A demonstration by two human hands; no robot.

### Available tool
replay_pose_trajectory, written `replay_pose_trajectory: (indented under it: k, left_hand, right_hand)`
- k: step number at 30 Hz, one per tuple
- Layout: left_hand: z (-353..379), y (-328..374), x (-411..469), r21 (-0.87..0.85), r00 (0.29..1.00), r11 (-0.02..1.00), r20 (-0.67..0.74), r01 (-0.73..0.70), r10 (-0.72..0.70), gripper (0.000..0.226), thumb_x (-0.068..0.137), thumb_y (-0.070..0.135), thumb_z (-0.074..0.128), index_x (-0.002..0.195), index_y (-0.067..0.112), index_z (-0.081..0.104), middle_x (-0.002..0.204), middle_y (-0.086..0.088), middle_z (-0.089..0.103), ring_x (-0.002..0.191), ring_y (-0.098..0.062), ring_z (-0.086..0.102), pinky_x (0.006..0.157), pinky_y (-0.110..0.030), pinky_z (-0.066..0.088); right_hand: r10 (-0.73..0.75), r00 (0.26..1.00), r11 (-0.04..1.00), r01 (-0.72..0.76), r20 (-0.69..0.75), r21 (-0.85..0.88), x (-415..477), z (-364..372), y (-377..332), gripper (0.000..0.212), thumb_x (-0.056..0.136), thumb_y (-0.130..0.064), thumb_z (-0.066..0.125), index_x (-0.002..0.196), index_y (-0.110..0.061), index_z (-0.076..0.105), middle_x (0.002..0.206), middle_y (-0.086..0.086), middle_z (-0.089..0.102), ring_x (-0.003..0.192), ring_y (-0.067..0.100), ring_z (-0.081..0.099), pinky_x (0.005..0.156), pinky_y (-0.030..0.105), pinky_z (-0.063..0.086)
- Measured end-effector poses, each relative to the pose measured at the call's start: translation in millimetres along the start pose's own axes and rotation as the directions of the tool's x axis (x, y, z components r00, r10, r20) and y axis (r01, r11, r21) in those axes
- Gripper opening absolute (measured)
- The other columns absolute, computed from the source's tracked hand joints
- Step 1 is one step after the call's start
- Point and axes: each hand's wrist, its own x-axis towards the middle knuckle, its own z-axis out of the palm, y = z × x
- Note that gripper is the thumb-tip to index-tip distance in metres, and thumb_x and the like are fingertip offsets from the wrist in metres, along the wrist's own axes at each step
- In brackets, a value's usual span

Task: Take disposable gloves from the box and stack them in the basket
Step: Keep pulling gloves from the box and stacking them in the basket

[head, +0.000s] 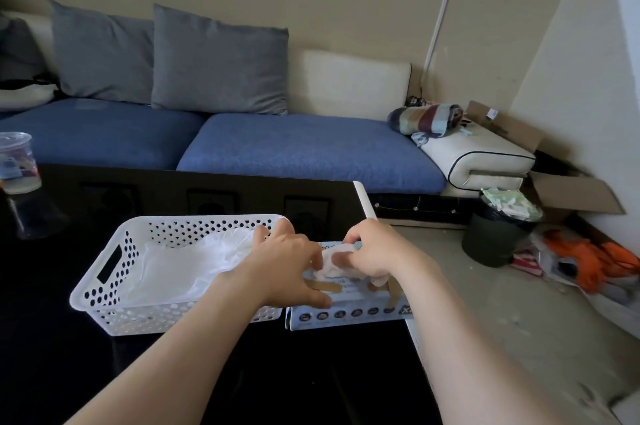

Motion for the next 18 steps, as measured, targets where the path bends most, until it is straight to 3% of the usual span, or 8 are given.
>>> replay_pose_trajectory:
  k: [2,4,8,10,13,18]
  left_hand:
    - [-2,0,0,-0.021,1.000,1.000,0.009,0.009,-0.008,0.062,0.071,0.084,0.068,0.114,0.040,0.062,0.110,0.017,0.059,0.117,-0.014,0.031,0.100,-0.044,0.024]
    - [-3,-1,-1,-0.044,1.000,0.999,0.014,0.016,-0.015,0.061,0.070,0.082,0.072,0.115,0.041,0.060,0.109,0.018,0.058,0.117,-0.012,0.030,0.100,-0.043,0.024]
    - [-3,0,-1,-0.080,0.999,0.996,0.015,0.030,-0.029,0.061,0.069,0.077,0.077,0.111,0.041,0.051,0.109,0.015,0.055,0.117,-0.012,0.030,0.100,-0.043,0.026]
    - [-3,1,-1,-0.083,0.999,0.996,0.010,0.033,-0.033,0.063,0.069,0.075,0.078,0.108,0.037,0.047,0.108,0.013,0.055,0.116,-0.014,0.032,0.100,-0.043,0.028]
    - [-3,1,-2,-0.094,0.999,0.995,-0.019,0.039,-0.041,0.065,0.068,0.078,0.076,0.105,0.033,0.046,0.108,0.012,0.058,0.113,-0.014,0.033,0.092,-0.041,0.027]
    - [3,4,4,-0.164,0.988,0.984,-0.119,0.076,-0.096,0.059,0.078,0.082,0.062,0.101,0.031,0.045,0.097,0.012,0.061,0.108,-0.014,0.038,0.090,-0.041,0.028]
  right_hand:
    - [-0.057,0.997,0.998,0.055,-0.051,-0.029,0,0,3,0.029,0.096,-0.046,0.076,0.115,-0.028,0.063,0.100,-0.002,0.061,0.079,0.015,0.063,0.063,0.030,0.050]
    - [-0.121,0.985,0.992,0.116,-0.125,-0.046,0,1,2,0.023,0.097,-0.042,0.076,0.107,-0.028,0.061,0.094,-0.004,0.061,0.076,0.014,0.061,0.066,0.032,0.053]
    - [-0.200,0.951,0.979,0.202,-0.234,-0.015,5,4,3,0.010,0.096,-0.031,0.079,0.088,-0.026,0.078,0.083,-0.015,0.065,0.075,0.007,0.064,0.080,0.036,0.061]
    - [-0.220,0.938,0.973,0.229,-0.269,0.003,8,5,5,0.014,0.099,-0.029,0.075,0.087,-0.025,0.081,0.082,-0.014,0.069,0.074,0.007,0.065,0.077,0.032,0.059]
    - [-0.223,0.929,0.972,0.235,-0.296,0.007,12,9,9,0.021,0.107,-0.026,0.064,0.091,-0.018,0.076,0.080,-0.011,0.065,0.068,0.005,0.060,0.065,0.020,0.043]
    - [-0.187,0.911,0.980,0.199,-0.368,-0.006,20,17,17,0.023,0.112,-0.020,0.047,0.092,-0.025,0.056,0.087,-0.002,0.063,0.070,0.012,0.058,0.057,0.025,0.038]
